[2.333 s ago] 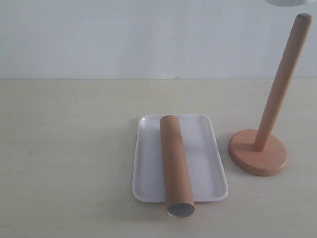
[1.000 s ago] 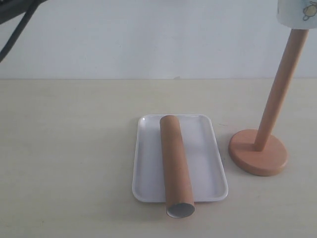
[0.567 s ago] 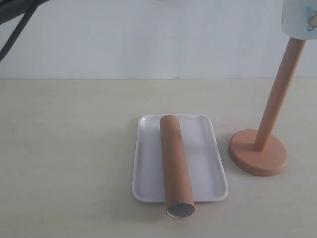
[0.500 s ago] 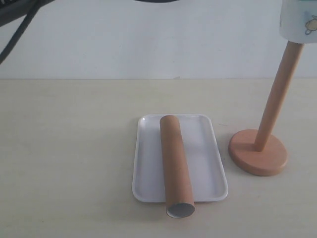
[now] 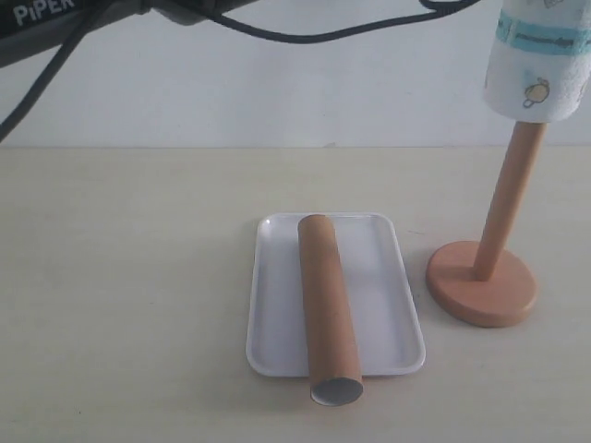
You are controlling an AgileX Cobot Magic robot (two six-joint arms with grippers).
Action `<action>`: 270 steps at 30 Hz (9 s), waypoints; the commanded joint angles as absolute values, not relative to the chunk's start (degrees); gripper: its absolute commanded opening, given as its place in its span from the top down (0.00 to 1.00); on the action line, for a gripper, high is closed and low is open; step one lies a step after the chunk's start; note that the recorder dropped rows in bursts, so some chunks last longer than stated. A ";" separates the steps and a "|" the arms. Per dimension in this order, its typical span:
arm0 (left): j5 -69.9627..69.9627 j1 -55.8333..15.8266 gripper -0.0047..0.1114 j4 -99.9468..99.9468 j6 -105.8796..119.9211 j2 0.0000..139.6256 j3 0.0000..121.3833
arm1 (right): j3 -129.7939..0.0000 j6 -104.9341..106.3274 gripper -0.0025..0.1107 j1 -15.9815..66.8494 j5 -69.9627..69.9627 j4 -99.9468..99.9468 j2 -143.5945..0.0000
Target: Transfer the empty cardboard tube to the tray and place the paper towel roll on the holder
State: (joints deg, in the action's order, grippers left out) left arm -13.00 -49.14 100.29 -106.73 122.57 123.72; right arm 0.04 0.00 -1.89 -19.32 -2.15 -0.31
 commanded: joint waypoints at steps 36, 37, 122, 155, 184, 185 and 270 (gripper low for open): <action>-32.34 -47.01 0.92 42.65 -48.29 122.04 98.33 | 0.00 0.00 0.98 -2.16 -19.19 -2.20 0.00; -33.28 -46.77 0.92 42.53 -48.29 122.04 97.54 | 0.00 0.00 0.98 -2.16 -19.19 -2.20 0.00; -38.76 -45.88 0.13 53.91 -47.33 100.83 88.01 | 0.00 0.00 0.98 -2.16 -19.19 -2.20 0.00; -43.75 -45.90 0.92 58.04 -59.30 97.84 88.01 | 0.00 0.00 0.98 -2.16 -19.19 -2.20 0.00; -69.96 -33.65 0.92 69.40 -65.57 91.81 85.64 | 0.00 0.00 0.98 -2.16 -19.19 -2.20 0.00; -69.96 -33.38 0.92 70.30 -67.23 91.66 85.64 | 0.00 0.00 0.98 -2.16 -19.19 -2.20 0.00; 16.62 0.09 0.92 -11.64 8.35 0.00 0.00 | 0.00 0.00 0.98 -2.16 -19.19 -2.20 0.00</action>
